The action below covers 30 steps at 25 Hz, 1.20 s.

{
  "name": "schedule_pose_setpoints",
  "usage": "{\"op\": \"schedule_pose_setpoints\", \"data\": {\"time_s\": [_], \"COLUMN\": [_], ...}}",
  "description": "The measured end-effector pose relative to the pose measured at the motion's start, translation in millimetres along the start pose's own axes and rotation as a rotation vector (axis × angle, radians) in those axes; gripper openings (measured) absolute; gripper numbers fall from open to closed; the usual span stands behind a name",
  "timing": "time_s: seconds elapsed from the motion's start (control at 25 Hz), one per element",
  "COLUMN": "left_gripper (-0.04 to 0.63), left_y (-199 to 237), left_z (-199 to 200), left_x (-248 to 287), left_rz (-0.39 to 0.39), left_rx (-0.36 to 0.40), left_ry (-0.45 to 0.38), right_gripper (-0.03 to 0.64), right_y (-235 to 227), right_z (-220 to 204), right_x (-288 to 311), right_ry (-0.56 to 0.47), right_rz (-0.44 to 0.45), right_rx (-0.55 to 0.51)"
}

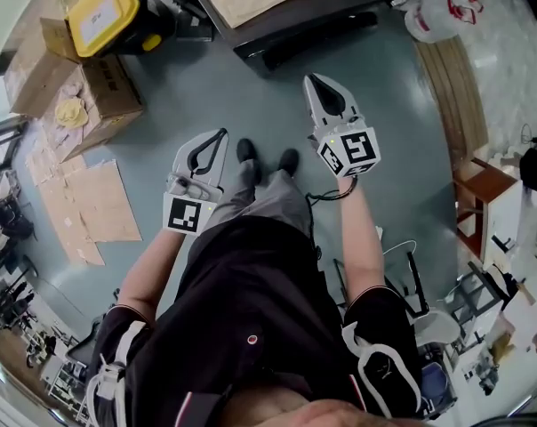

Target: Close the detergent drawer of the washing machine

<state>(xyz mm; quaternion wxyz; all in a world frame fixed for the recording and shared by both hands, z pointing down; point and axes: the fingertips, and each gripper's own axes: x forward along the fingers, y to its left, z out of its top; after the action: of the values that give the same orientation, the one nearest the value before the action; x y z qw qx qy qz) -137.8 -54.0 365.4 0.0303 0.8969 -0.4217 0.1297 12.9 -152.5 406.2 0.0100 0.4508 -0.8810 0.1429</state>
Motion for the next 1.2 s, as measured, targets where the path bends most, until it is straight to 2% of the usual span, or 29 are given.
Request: {"op": "schedule_pose_setpoints", "data": {"time_s": [0.16, 0.4, 0.88, 1.2], "left_gripper": [0.0, 0.0, 0.0, 0.0], "left_y": [0.1, 8.1, 27.4, 34.8], "left_z": [7.8, 27.3, 59.3, 75.5], "left_x": [-0.4, -4.4, -19.1, -32.0], "left_rz": [0.007, 0.062, 0.157, 0.203], "left_rx": [0.012, -0.003, 0.01, 0.021], "left_ry": [-0.009, -0.049, -0.106, -0.128], "right_gripper": [-0.002, -0.002, -0.002, -0.002], "right_y": [7.6, 15.8, 28.7, 36.1], "right_z": [18.4, 42.1, 61.2, 74.5], "right_x": [-14.6, -40.1, -84.7, -109.2], "right_ry": [-0.007, -0.016, -0.003, 0.005], "right_rz": [-0.045, -0.123, -0.306, -0.356], "right_rx": [-0.077, -0.162, -0.232, -0.241]}}
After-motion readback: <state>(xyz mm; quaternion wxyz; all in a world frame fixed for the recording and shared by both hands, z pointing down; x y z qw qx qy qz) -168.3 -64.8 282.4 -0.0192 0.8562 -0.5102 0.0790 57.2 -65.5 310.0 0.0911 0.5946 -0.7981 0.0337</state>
